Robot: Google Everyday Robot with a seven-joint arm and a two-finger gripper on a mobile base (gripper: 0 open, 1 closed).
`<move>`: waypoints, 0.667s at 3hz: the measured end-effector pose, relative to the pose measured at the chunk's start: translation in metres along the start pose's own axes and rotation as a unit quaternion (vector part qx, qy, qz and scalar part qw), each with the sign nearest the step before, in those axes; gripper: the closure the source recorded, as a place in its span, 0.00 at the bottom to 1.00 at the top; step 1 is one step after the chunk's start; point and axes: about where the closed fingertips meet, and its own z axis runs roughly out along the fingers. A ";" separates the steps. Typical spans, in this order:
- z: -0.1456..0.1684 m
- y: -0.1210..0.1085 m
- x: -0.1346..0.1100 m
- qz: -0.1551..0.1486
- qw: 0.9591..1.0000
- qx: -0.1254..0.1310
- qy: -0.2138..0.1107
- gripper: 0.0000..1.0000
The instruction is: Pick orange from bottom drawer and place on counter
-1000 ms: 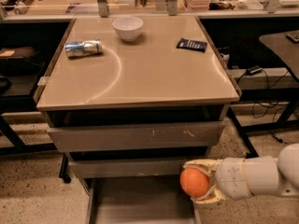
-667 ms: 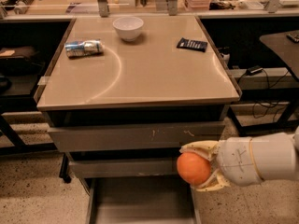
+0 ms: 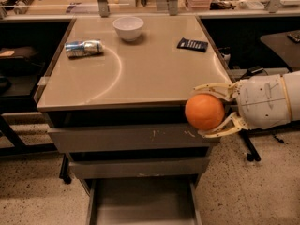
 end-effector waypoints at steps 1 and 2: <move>0.002 -0.007 -0.001 -0.007 1.000 0.001 -0.004 1.00; 0.008 -0.036 0.028 0.004 1.000 0.010 0.008 1.00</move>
Offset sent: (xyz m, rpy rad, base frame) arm 0.1214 0.0111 0.0145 0.0023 -0.0045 -0.0308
